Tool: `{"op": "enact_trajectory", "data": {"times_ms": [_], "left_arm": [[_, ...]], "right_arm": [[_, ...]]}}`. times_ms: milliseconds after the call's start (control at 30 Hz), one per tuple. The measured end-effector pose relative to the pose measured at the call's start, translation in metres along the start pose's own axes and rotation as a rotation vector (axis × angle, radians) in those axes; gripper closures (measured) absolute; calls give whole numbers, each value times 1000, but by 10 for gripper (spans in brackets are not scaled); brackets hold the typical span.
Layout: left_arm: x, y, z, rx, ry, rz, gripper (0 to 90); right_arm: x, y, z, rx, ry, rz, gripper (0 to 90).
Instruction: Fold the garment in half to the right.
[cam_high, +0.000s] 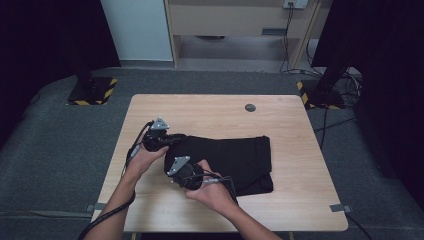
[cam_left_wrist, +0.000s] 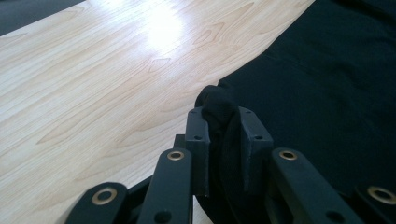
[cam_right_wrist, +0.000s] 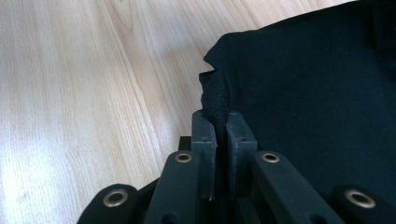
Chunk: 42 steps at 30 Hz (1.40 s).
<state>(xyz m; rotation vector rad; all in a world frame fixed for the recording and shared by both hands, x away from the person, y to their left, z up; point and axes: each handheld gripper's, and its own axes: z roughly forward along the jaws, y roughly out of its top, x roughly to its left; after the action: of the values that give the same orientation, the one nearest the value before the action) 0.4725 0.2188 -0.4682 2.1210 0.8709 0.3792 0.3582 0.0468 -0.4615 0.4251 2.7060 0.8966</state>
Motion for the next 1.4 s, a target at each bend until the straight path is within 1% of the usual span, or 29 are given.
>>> {"op": "enact_trajectory", "data": {"times_ms": [133, 167, 300, 333, 433, 567, 700, 767, 867, 933, 1000, 1267, 1333, 1400], "left_arm": [[4, -3, -6, 0, 6, -9, 767], [5, -4, -8, -1, 5, -9, 767], [9, -5, -18, -12, 10, -19, 768], [10, -4, -21, -17, 13, -22, 768], [11, 0, -29, -25, 17, -14, 768], [11, 8, -37, -35, 17, -1, 769], [10, 13, -38, -36, 19, 6, 769], [8, 16, -38, -41, 19, 10, 769], [6, 20, -38, -52, 22, 1, 766], [5, 22, -38, -61, 20, 2, 767], [5, 23, -38, -59, 18, 6, 767], [9, 20, -41, -57, 21, -6, 767], [9, 21, -44, -66, 21, -17, 766], [8, 24, -47, -74, 20, -12, 767]], "right_arm": [[2, 5, 2, 0, 7, -1, 846], [3, 8, 3, 2, 9, -13, 846], [5, 17, 2, -2, 10, -23, 846], [6, 20, 1, -3, 10, -29, 846], [8, 27, -4, -13, 10, -40, 846], [7, 33, -14, -29, 9, -38, 847], [3, 35, -21, -39, 10, -30, 847], [1, 35, -23, -43, 15, -13, 847], [0, 34, -27, -48, 16, -6, 848], [-2, 34, -29, -53, 21, -2, 848], [-3, 35, -30, -59, 22, 5, 848], [-1, 40, -26, -48, 27, -6, 848], [-1, 42, -27, -52, 26, -4, 848], [-2, 43, -30, -58, 25, -3, 848]]}}
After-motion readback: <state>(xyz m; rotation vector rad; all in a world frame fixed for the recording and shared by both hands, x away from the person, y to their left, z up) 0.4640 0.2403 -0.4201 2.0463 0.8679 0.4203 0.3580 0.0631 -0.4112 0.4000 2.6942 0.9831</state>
